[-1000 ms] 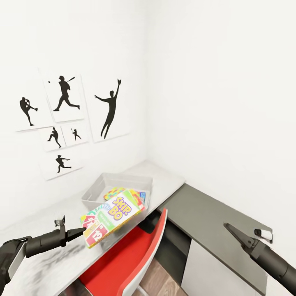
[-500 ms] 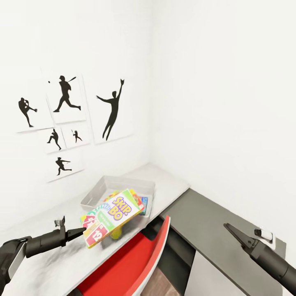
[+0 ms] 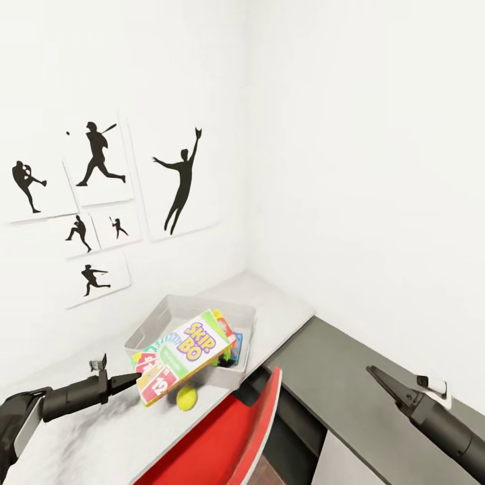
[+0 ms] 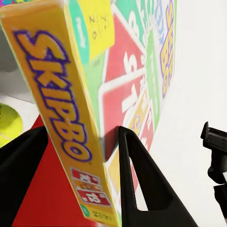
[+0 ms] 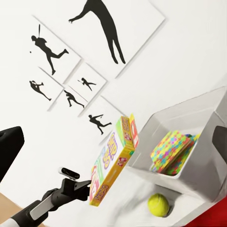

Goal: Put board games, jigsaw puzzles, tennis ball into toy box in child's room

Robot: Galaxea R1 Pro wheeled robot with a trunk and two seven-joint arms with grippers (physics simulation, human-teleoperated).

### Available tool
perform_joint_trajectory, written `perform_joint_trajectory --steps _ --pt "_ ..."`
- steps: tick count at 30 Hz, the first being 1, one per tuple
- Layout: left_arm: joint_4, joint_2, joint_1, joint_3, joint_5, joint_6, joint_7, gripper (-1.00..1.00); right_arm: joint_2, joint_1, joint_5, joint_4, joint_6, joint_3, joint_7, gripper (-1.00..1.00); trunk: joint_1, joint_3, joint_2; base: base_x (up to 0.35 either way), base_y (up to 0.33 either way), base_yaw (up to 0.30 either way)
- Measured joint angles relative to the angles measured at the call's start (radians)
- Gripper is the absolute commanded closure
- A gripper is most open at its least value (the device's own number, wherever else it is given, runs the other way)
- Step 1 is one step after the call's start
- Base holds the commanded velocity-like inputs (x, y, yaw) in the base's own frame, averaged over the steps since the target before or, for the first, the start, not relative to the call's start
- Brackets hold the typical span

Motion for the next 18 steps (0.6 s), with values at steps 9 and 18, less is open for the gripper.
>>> perform_joint_trajectory --steps 9,18 --pt "0.000 0.000 0.000 0.000 0.001 0.000 -0.001 1.00 0.000 0.000 0.000 0.000 0.000 0.000 0.000 -1.00 0.000 0.000 0.000 0.119 0.000 0.000" --pt "0.000 0.000 0.000 0.000 0.001 -0.002 -0.001 1.00 0.000 0.000 0.000 0.000 -0.003 0.000 0.000 -1.00 0.000 0.000 0.000 0.018 0.000 0.000"
